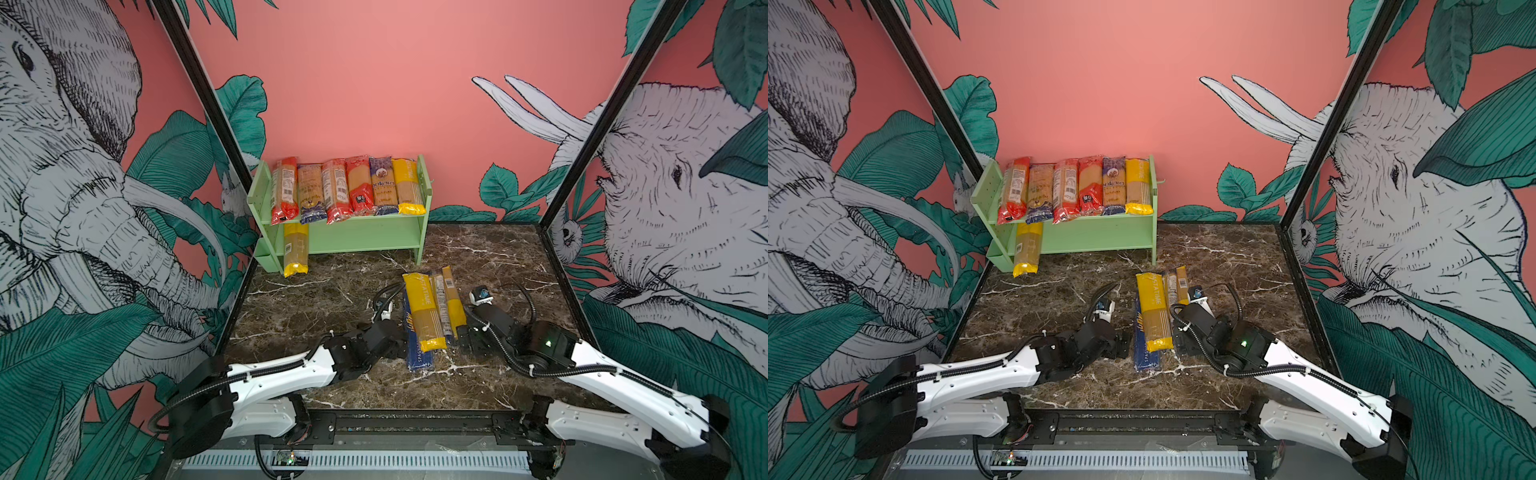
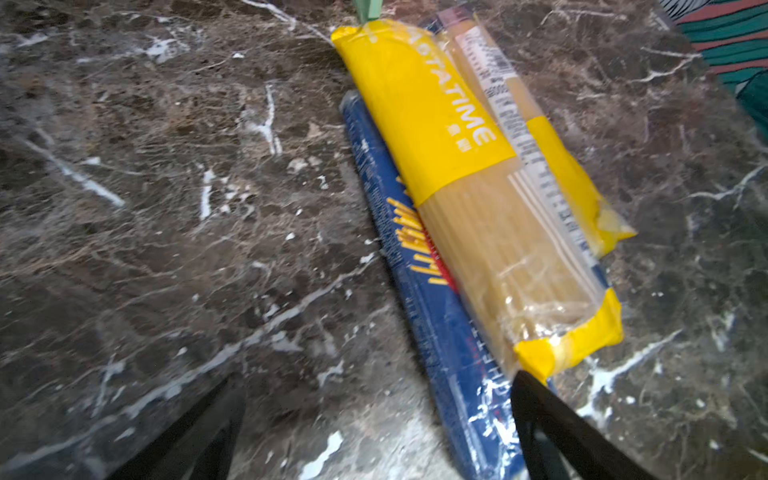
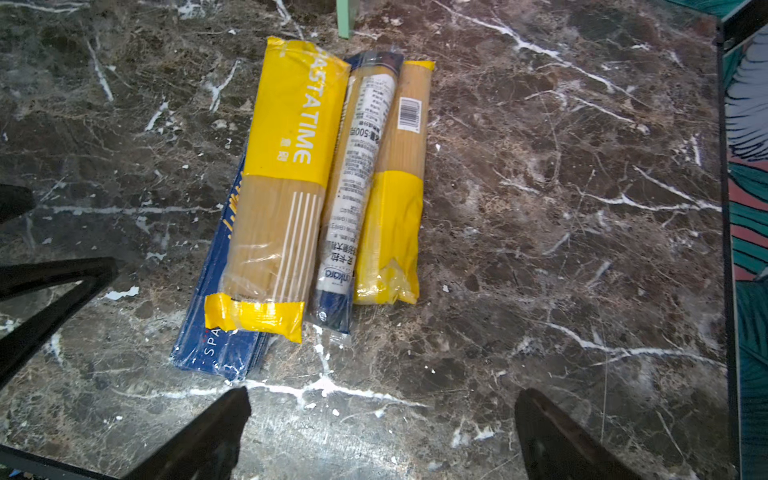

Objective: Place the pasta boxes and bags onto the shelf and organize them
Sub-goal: 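Withdraw the left gripper back down to the remaining packs on the table, then close the left gripper on the next yellow Pastatime pack while the right gripper draws back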

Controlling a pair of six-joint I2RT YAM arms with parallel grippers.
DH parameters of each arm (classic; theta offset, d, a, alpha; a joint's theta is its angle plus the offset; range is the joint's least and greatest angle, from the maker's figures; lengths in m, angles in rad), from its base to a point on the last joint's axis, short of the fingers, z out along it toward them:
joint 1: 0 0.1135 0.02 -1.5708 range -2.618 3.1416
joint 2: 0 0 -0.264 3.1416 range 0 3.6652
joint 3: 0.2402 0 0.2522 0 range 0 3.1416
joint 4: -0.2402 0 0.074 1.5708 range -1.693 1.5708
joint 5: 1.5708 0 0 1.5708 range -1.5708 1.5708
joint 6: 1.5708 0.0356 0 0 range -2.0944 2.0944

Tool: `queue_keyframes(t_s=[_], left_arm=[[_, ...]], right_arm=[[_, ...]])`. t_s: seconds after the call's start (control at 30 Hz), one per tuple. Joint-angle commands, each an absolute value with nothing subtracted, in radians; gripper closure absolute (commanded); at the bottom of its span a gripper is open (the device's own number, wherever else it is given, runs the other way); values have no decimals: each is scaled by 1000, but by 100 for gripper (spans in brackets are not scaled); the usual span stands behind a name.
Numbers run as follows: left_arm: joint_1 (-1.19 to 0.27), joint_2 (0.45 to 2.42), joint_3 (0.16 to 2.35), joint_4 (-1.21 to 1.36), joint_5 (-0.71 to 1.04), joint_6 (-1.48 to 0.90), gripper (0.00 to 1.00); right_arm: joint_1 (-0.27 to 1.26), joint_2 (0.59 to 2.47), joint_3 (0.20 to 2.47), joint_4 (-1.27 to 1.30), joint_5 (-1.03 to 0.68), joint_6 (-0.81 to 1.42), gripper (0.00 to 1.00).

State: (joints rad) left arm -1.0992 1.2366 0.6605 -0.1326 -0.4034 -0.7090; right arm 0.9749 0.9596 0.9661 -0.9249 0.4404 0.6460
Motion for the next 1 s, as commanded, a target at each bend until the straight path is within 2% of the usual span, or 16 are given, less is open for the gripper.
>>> queue_keyframes(t_s=[0.0,0.6,0.97], left_arm=[[-1120,1301,738,-73,-389,-733,1],[-1237,1727,1138,-282,-480,-881,1],[-1265,1788,1172,-419,-522,-989,1]], right_arm=[[955,921,950,-977,475,664,1],[868,766,925,-1008,438,588,1],[859,723,902,-1015,417,580,1]])
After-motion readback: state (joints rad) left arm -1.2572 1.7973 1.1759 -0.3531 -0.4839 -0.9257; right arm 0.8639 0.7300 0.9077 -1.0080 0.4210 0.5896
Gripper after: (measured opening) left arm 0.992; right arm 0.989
